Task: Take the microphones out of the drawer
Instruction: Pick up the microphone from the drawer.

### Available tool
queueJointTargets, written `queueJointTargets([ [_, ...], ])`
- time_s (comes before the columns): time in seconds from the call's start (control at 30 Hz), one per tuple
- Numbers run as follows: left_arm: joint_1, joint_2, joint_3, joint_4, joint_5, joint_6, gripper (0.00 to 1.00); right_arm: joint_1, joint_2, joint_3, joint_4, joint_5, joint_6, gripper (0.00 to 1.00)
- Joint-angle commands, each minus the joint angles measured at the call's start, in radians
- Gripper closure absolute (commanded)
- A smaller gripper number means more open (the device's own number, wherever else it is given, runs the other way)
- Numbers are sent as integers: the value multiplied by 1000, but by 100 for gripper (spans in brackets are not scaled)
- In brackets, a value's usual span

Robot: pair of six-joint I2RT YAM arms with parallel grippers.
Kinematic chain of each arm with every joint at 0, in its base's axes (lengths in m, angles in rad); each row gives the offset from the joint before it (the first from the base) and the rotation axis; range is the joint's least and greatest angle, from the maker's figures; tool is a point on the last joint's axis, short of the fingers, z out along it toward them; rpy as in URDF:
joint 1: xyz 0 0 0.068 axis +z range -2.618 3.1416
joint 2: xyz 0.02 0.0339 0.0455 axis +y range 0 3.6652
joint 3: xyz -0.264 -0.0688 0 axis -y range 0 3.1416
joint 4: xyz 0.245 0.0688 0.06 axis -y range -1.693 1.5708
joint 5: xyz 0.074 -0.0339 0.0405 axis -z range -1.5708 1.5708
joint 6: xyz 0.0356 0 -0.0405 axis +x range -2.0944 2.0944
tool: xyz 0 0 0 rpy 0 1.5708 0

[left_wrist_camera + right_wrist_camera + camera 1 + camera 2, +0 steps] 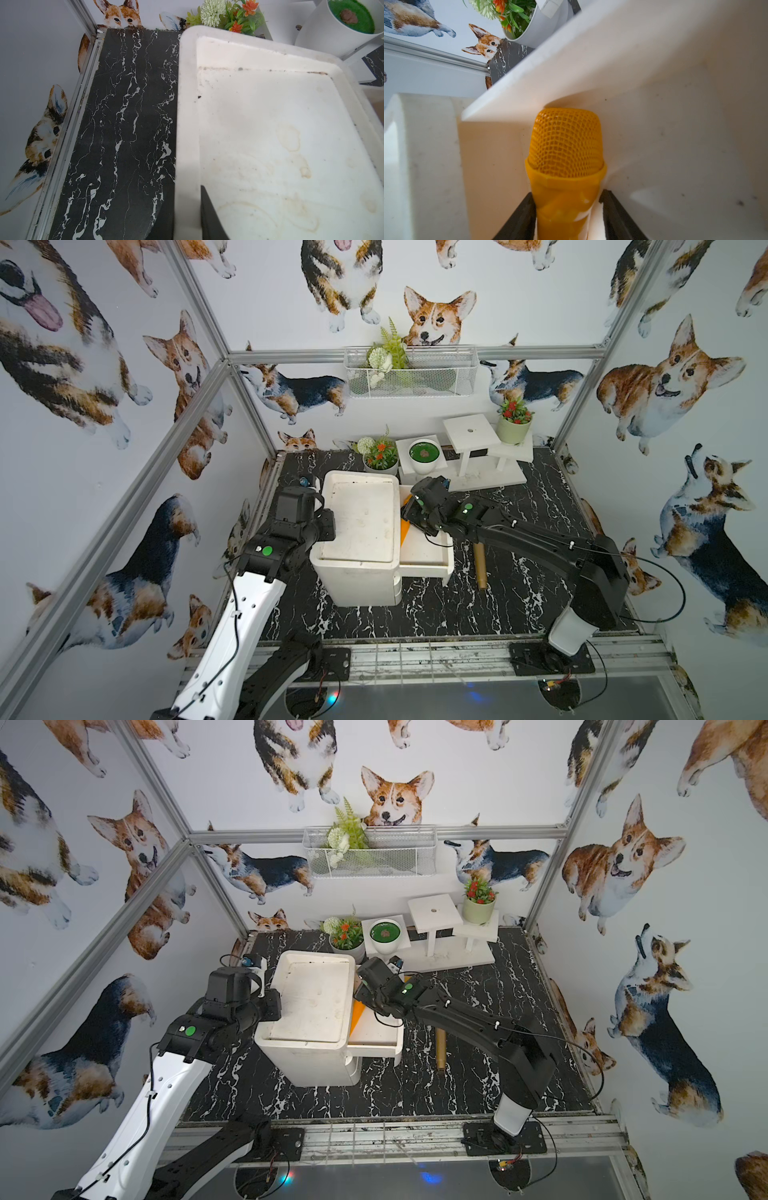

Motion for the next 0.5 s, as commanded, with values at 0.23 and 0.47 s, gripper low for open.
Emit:
queueJointTargets([
  [0.23, -1, -5, -2, 63, 70, -47, 99, 10, -25, -37, 28, 20, 5, 70],
  [0.47, 0, -7, 1, 59, 66, -46, 99, 10, -61, -27, 23, 51, -48, 75],
])
